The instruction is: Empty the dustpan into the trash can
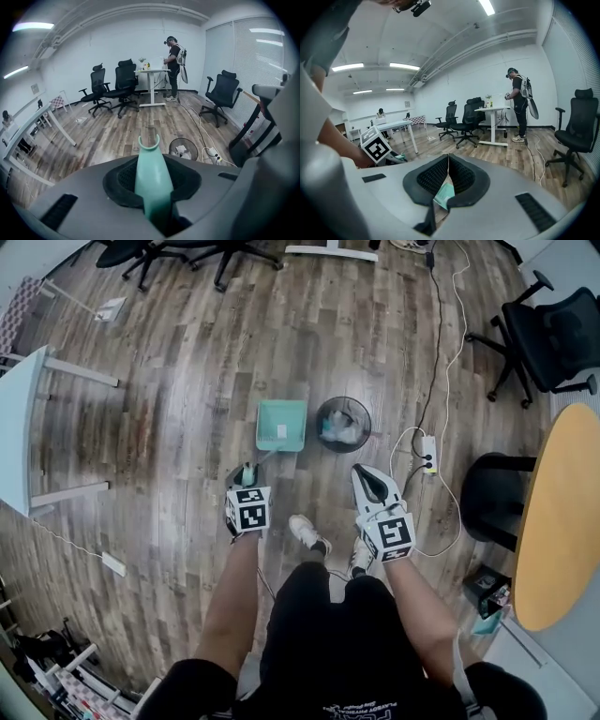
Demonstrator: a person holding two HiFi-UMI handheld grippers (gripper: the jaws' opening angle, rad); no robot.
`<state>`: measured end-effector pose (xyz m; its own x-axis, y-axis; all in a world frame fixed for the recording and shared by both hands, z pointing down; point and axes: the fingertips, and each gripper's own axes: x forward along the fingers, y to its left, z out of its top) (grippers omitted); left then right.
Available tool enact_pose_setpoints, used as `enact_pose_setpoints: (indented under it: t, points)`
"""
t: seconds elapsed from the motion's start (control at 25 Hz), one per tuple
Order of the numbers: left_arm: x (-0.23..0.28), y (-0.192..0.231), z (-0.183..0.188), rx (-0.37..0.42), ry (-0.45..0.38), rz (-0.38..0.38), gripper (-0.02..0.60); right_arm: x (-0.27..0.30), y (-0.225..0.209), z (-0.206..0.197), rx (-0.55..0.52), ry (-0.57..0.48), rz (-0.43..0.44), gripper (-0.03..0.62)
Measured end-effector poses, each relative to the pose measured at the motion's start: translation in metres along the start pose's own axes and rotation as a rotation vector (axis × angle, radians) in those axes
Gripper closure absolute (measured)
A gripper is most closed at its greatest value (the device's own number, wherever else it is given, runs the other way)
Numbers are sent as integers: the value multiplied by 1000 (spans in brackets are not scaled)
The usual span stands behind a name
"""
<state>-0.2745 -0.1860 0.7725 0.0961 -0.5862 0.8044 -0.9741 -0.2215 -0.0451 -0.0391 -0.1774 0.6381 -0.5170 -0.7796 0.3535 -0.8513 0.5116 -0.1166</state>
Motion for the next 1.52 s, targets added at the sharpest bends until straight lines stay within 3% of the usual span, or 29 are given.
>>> enact_pose_setpoints:
  t: [0.28,0.72,0.92,1.08,1.28,1.52]
  points:
    - [38,-1,-8,42,46,-5,479,18,2,-16,15,16,-14,569]
    - [59,0,-13,60,70,20,476,12,10,-26,2,33,-2,569]
    - [57,5,3,51,14,11,383,3,14,-25,4,29,-3,569]
    - [35,9,18,43,-49,31,333,-9,16,-19,-8,15,-3,569]
    - [-25,4,42,33,-159,63,333,-27,19,3,-33,-30,6,569]
    - [-118,-41,72,6,-297,48,334,-62,20,37,-70,-101,37,569]
